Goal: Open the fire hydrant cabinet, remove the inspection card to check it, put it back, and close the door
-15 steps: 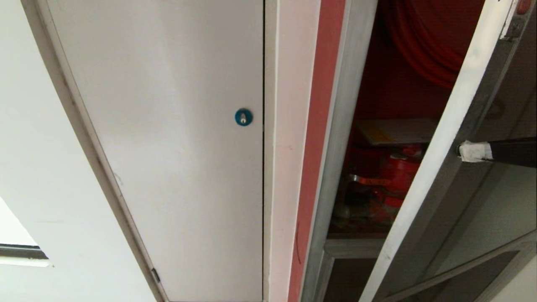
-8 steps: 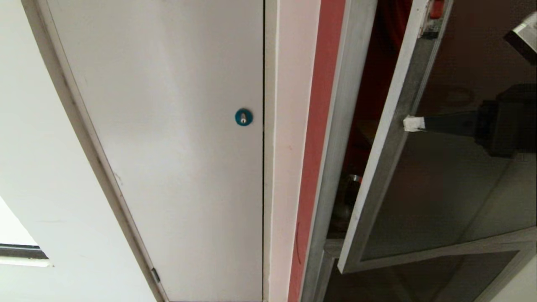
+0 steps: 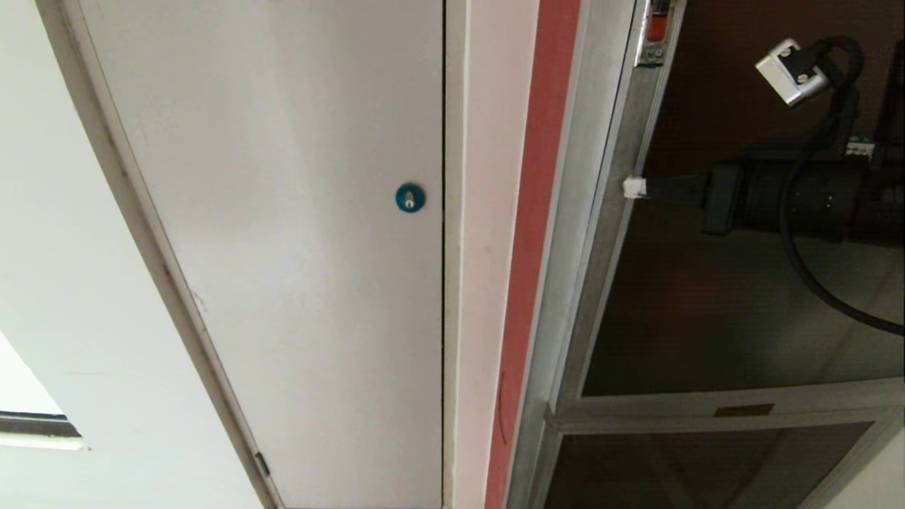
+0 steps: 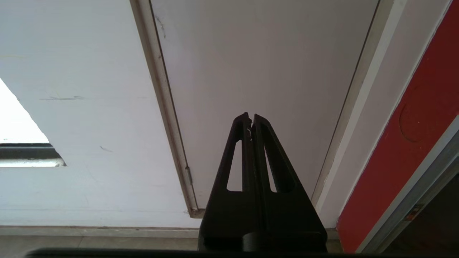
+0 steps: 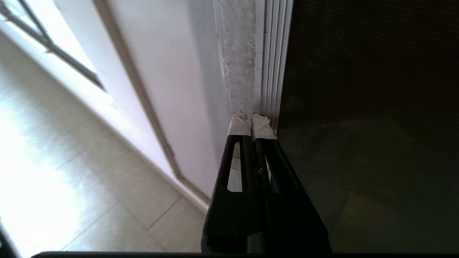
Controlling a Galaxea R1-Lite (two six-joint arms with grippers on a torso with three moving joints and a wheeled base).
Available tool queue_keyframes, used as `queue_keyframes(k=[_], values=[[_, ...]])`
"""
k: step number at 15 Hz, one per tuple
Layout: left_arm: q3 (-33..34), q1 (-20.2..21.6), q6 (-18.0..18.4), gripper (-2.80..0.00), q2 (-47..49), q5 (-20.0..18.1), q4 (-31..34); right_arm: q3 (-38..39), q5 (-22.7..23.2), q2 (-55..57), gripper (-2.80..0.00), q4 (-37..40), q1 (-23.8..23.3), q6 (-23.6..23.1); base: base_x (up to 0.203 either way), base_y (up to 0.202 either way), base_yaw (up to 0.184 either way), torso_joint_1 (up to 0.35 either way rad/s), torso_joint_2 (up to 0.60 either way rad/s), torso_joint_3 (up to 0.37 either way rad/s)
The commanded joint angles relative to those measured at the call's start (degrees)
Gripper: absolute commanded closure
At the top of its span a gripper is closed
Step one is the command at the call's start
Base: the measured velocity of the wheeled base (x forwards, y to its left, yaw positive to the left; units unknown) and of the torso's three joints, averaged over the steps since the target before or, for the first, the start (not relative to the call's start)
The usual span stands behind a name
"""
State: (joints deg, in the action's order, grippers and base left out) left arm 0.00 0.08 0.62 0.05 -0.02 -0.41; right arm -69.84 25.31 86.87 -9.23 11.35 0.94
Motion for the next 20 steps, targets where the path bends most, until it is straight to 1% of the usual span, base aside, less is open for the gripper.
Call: queue_keyframes(k=[1,5,7,9,12,13,15,20], values=[[0.09,0.01,-0.01,0.00,0.04,0.02,-0.03,-0.16,-1.07,2.45,0.00,-1.68,0.08,-0.05,0.000,0.000,0.000,0.000,0.00,0.000],[0.09,0.01,-0.01,0.00,0.04,0.02,-0.03,-0.30,-3.20,3.13,0.00,-2.10,0.08,-0.15,0.000,0.000,0.000,0.000,0.00,0.000],[0.09,0.01,-0.01,0.00,0.04,0.02,-0.03,-0.80,-5.67,3.21,0.00,-2.10,0.23,-0.47,0.000,0.000,0.000,0.000,0.00,0.000],[0.09,0.01,-0.01,0.00,0.04,0.02,-0.03,-1.76,-6.27,3.30,0.00,-2.44,0.25,-0.55,0.000,0.000,0.000,0.000,0.00,0.000],[0.09,0.01,-0.01,0.00,0.04,0.02,-0.03,-3.40,-11.29,4.27,0.00,-2.46,1.74,-1.21,0.000,0.000,0.000,0.000,0.00,0.000],[0.09,0.01,-0.01,0.00,0.04,-0.06,-0.03,-3.46,-11.59,4.21,0.00,-2.46,2.24,-1.96,0.000,0.000,0.000,0.000,0.00,0.000],[0.09,0.01,-0.01,0.00,0.04,0.02,-0.03,-3.27,-11.55,2.77,0.00,-2.00,2.99,-2.00,0.000,0.000,0.000,0.000,0.00,0.000],[0.09,0.01,-0.01,0.00,0.04,0.02,-0.03,-2.41,-10.61,-4.85,0.00,2.51,6.22,-1.66,0.000,0.000,0.000,0.000,0.00,0.000]])
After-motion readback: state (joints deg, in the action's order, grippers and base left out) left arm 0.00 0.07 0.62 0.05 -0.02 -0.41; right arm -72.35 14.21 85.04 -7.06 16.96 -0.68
